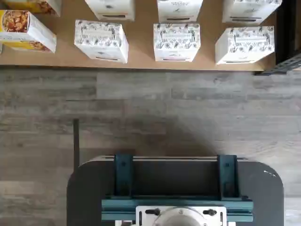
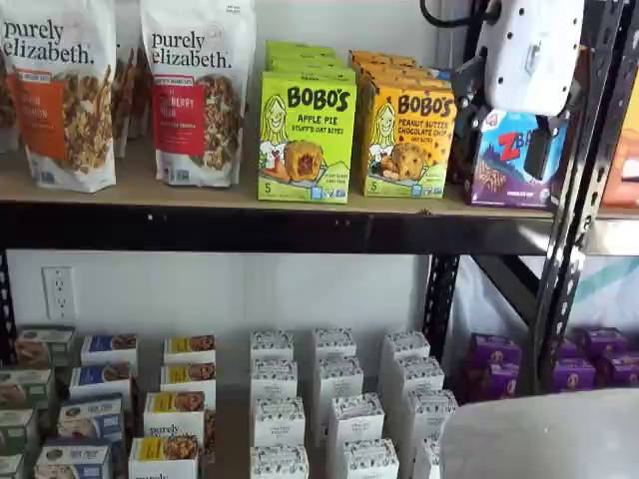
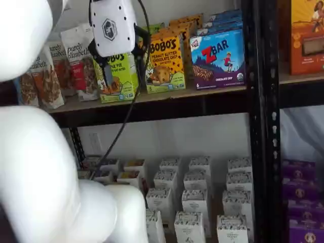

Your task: Pick up the orange box on the top shelf, the fifth box from the left

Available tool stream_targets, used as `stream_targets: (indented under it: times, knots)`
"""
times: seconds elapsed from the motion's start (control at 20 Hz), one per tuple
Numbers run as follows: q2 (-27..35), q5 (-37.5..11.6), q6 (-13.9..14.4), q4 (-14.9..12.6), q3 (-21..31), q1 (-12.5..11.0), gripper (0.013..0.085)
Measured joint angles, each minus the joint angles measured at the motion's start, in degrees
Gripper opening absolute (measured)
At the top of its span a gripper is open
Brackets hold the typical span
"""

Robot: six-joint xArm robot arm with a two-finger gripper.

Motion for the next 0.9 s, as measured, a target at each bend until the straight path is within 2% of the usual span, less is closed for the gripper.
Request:
stream_targets:
  times: [0.05,0.1,0.15,0.35,0.6,0.8,0.9]
  knots:
    - [0.3,0.5,-0.5,1.2,-0.2,-1.1,0.085]
    - [0.9,1.8,-1.8,4.3,-0.7,-4.0,0.085]
    - [1.1,2.4,-2.5,6.0,-0.8,-5.5,0.085]
    - [1.0,2.7,-3.3,6.6,-0.8,-6.4,0.085]
    - [1.7,1.0,-1.6,4.8,-0.3,-3.6,0.085]
    - [4.3,-2.2,0.8,4.1,-0.3,-0.7,0.085]
    - [6.1,-4.1,2.1,2.8,-0.9,1.4,0.085]
